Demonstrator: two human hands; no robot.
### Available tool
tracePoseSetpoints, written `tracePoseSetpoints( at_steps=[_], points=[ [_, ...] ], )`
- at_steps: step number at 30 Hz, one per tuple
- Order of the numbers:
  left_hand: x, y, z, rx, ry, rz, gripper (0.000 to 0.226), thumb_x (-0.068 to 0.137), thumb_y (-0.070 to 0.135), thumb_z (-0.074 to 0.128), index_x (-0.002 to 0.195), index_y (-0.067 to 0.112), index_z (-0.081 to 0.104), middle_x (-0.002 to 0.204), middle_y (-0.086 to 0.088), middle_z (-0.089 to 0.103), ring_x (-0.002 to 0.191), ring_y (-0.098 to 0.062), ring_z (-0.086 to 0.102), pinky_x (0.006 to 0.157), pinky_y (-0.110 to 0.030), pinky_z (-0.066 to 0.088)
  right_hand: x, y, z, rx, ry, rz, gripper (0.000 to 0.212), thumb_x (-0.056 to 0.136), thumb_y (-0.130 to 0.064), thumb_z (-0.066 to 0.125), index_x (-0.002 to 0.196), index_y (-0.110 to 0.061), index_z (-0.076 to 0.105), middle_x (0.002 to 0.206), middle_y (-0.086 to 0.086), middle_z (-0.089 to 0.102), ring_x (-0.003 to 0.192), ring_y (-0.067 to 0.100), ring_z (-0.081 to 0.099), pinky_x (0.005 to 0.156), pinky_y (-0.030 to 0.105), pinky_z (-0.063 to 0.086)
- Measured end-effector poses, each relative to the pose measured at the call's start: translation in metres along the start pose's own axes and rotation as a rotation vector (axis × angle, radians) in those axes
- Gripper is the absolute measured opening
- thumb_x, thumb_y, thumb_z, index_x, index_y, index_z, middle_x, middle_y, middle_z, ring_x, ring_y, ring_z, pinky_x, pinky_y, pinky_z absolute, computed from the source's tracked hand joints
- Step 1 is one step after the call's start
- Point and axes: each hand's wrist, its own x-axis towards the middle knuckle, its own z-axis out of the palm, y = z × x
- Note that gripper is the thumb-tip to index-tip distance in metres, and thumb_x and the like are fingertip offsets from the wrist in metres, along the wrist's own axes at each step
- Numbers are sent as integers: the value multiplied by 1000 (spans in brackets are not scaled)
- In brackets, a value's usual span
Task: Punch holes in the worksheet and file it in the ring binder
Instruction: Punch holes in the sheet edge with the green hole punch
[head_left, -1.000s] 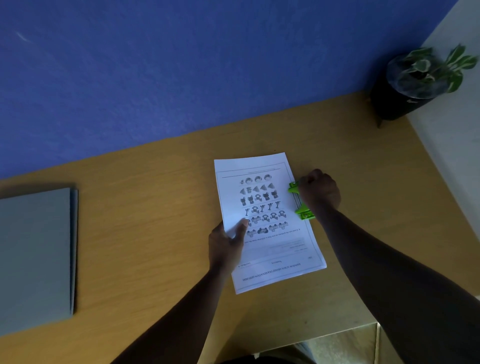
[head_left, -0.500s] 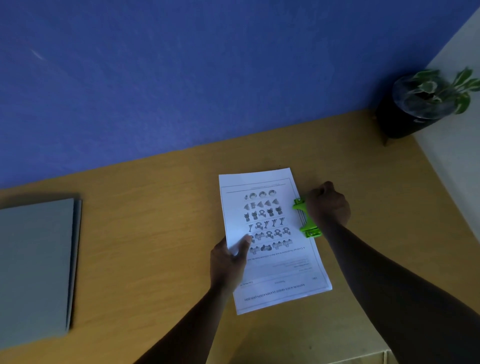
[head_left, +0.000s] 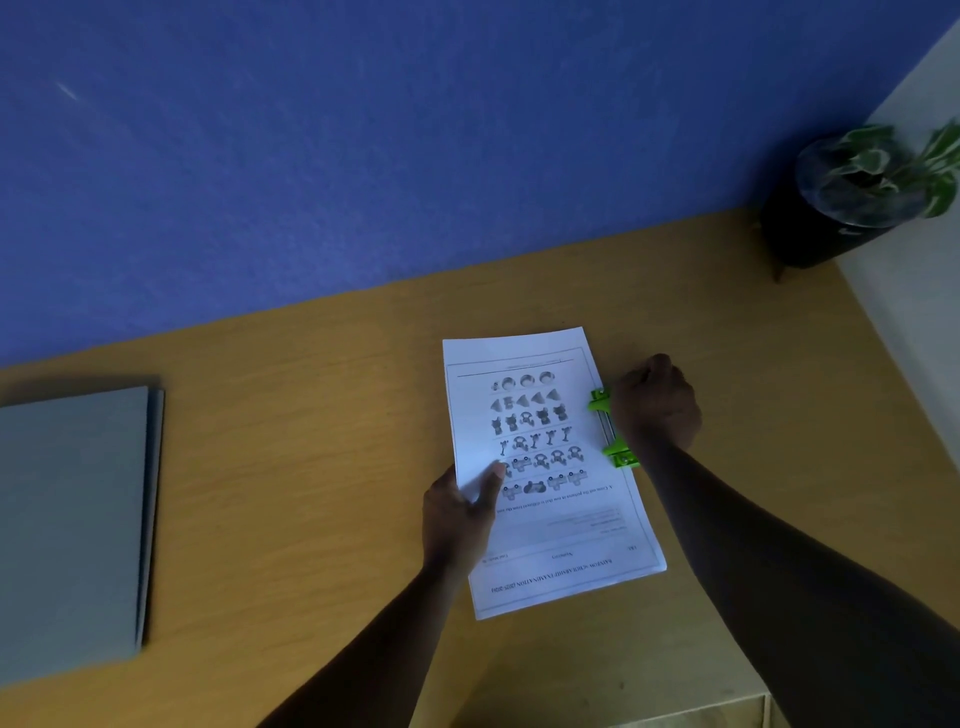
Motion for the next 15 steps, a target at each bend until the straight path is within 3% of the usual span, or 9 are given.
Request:
tracePoseSetpoints(
  at_steps=[3, 7, 11, 15],
  points=[
    [1, -2, 0, 11, 8, -10, 34, 89, 44, 70, 115, 22, 68, 98, -1, 76, 90, -19, 72, 72, -22, 56, 2, 3, 4, -70, 38, -24, 31, 87, -22, 44, 112, -9, 57, 114, 17, 58, 108, 37, 51, 86, 45, 39],
    [0, 3, 1, 15, 12, 3, 33, 90, 37, 71, 117, 19, 68, 107, 7, 75, 97, -5, 70, 73, -8, 51, 5, 7, 7, -115, 72, -21, 31, 85, -22, 45, 109, -7, 55, 113, 19, 54, 108, 37, 48, 85, 47, 37],
    [-2, 5, 2, 20, 17, 18, 34, 90, 35, 70, 119, 19, 67, 111, 13, 72, 98, 11, 64, 74, -3, 48, 6, 8, 11, -122, 98, -27, 30, 84, -23, 45, 108, -6, 55, 112, 19, 54, 108, 38, 47, 85, 47, 37],
    [-2, 3, 3, 30, 36, 27, 34, 89, 37, 71, 118, 19, 67, 112, 14, 72, 100, 11, 64, 76, -4, 48, 8, 10, 11, -127, 108, -31, 31, 85, -23, 43, 108, -6, 56, 112, 19, 53, 107, 38, 47, 86, 47, 36]
  ],
)
